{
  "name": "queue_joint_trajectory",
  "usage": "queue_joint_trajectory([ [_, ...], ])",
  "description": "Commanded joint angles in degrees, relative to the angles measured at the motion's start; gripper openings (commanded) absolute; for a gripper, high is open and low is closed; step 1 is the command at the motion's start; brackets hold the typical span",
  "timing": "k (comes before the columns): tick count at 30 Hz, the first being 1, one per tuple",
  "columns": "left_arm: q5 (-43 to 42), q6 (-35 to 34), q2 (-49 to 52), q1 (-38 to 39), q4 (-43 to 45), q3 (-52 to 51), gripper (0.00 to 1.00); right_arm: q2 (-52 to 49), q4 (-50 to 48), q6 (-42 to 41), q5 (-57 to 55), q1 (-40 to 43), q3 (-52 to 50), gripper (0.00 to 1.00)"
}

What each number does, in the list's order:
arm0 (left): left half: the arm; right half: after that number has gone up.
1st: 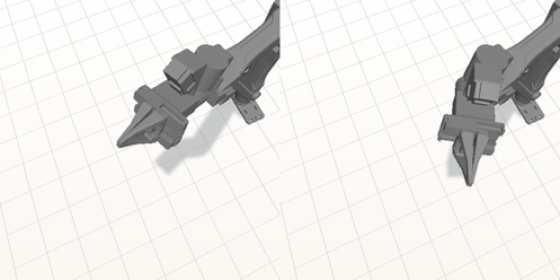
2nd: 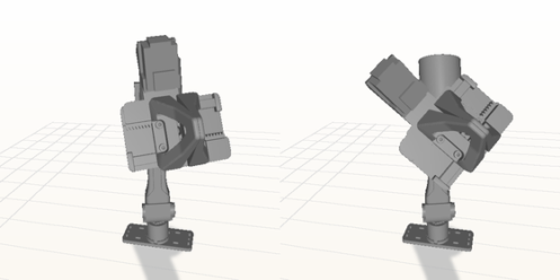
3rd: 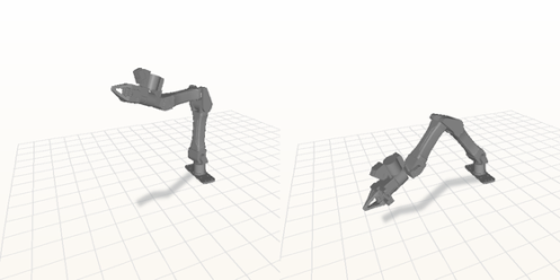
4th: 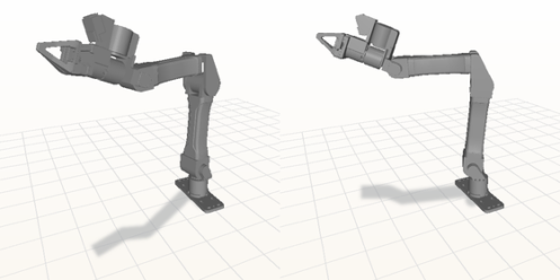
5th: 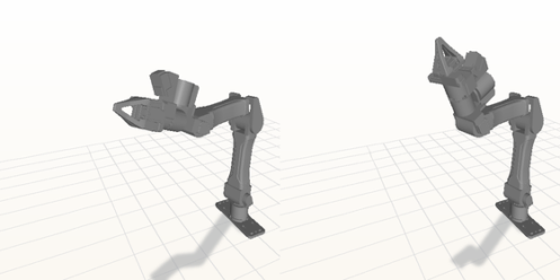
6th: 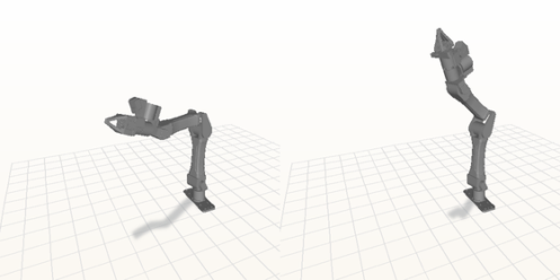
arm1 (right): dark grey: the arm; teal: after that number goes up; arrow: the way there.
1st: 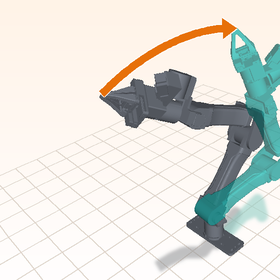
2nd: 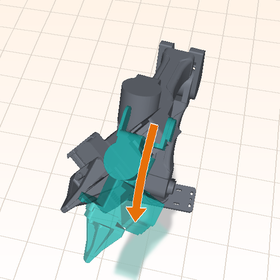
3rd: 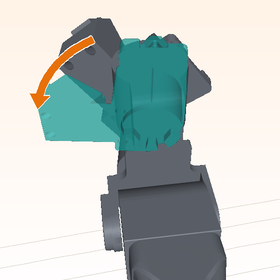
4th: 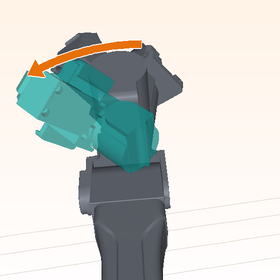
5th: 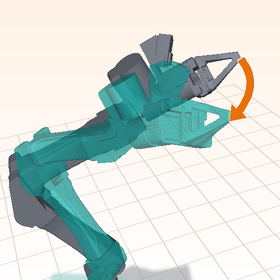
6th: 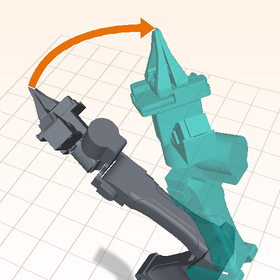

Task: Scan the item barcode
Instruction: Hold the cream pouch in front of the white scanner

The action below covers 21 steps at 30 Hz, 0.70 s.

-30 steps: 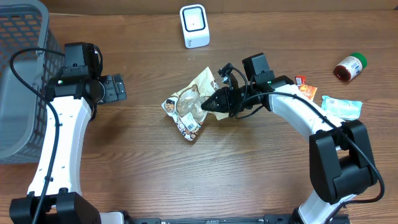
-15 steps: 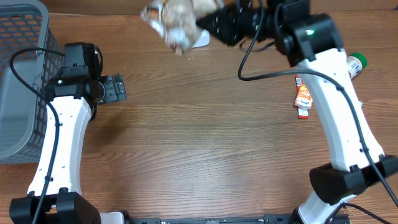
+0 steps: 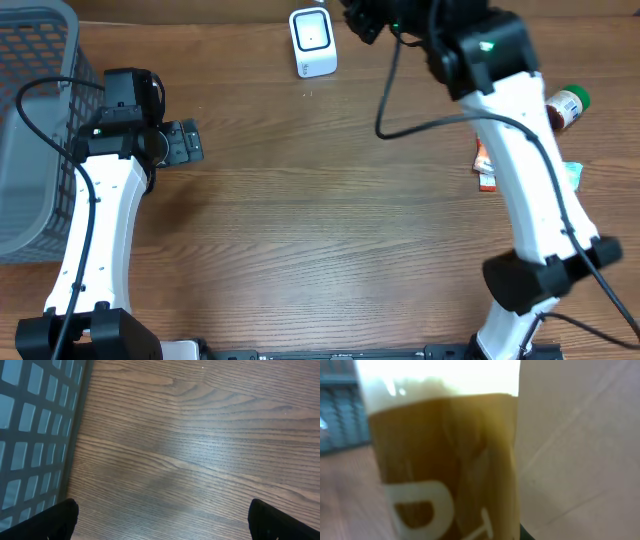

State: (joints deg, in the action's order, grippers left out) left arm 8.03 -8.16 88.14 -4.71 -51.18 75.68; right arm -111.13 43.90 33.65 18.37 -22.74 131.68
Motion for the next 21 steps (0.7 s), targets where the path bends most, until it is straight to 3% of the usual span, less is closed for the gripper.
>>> queue_joint_trajectory([
  [1, 0.50, 1.33, 0.31, -0.15, 0.07, 0.44, 1.00, -5.40, -3.10, 4.61, -6.16, -0.96, 0.28, 0.03],
  [21, 0.50, 1.33, 0.31, -0.15, 0.07, 0.44, 1.00, -29.18, -31.47, 5.62, -17.70, -1.20, 0.28, 0.03],
])
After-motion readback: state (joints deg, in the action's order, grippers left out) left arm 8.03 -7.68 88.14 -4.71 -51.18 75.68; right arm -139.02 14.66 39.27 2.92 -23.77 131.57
